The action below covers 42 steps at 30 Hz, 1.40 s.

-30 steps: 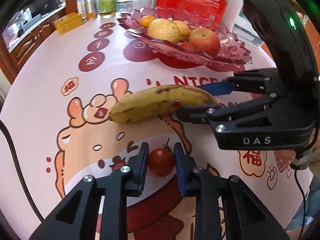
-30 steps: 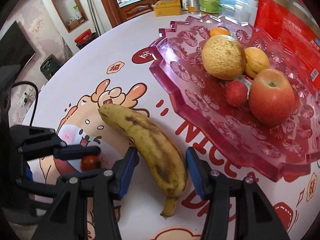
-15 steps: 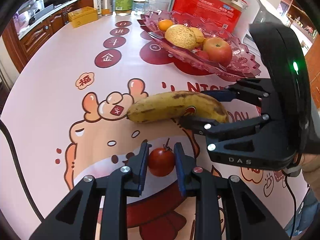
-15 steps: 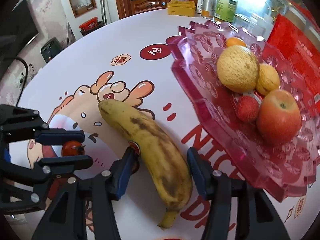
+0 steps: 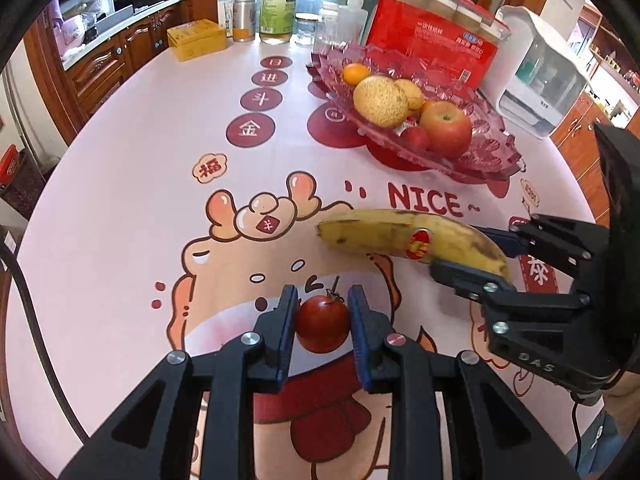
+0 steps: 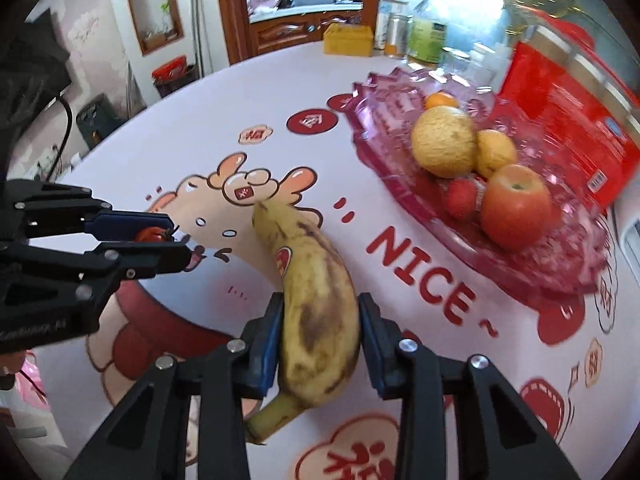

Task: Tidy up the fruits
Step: 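Carry the banana and tomato into the pink bowl and open both tools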

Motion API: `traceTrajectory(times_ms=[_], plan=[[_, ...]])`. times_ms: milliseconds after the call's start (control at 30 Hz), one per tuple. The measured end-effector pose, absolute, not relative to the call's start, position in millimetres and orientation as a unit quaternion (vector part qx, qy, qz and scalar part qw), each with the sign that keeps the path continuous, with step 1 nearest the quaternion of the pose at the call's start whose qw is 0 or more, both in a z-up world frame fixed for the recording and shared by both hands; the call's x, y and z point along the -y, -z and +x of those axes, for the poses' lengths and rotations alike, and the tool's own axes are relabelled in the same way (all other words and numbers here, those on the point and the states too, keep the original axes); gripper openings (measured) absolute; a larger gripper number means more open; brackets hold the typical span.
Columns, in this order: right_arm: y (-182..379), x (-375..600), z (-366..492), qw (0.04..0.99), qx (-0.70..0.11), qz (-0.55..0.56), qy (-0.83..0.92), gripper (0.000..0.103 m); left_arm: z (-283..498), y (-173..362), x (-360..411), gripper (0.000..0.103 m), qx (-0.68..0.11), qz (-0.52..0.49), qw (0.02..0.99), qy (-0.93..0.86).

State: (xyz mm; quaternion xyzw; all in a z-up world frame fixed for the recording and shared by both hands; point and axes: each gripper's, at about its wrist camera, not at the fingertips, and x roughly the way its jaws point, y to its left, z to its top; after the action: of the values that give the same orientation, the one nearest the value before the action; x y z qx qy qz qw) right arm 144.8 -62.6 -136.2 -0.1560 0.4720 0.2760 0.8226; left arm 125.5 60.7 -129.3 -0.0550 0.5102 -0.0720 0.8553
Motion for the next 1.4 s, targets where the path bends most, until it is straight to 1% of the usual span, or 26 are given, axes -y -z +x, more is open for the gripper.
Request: traceTrajectory(times_ms=[233, 433, 567, 733, 933, 1033, 1133, 1400], plan=[[105.5, 91.8, 124.3, 0.842, -0.453, -0.130, -0.262, 0.036, 118.3, 101.5, -55.7, 0.024, -0.493, -0.059, 0.865, 0.074], [62.9, 115.0, 118.7, 0.869, -0.416, -0.100, -0.250, 0.036, 125.8, 60.5, -41.6, 0.024, -0.467, -0.051, 0.878, 0.089], [28.3, 129.0, 125.4, 0.890, -0.382, -0.080, -0.237, 0.036, 144.5, 24.0, -25.7, 0.024, -0.441, -0.015, 0.892, 0.092], [-20.6, 143.4, 141.7, 0.916, -0.330, -0.066, -0.218, 0.036, 180.6, -13.7, -13.0, 0.024, -0.413, 0.006, 0.906, 0.090], [-49.8, 147.4, 179.4, 0.935, -0.294, -0.074, -0.182, 0.036, 228.0, -46.2, -3.4, 0.024, -0.386, 0.005, 0.918, 0.095], [-50.4, 150.0, 206.0, 0.940, -0.294, -0.071, -0.160, 0.036, 252.7, -48.5, 4.9, 0.024, -0.384, 0.009, 0.918, 0.099], [-41.0, 153.0, 235.3, 0.938, -0.311, -0.059, -0.142, 0.036, 277.6, -36.8, 13.9, 0.024, -0.395, 0.013, 0.913, 0.102], [13.8, 153.9, 290.6, 0.921, -0.372, -0.047, -0.105, 0.036, 321.7, 36.4, 29.6, 0.024, -0.459, 0.011, 0.883, 0.100]])
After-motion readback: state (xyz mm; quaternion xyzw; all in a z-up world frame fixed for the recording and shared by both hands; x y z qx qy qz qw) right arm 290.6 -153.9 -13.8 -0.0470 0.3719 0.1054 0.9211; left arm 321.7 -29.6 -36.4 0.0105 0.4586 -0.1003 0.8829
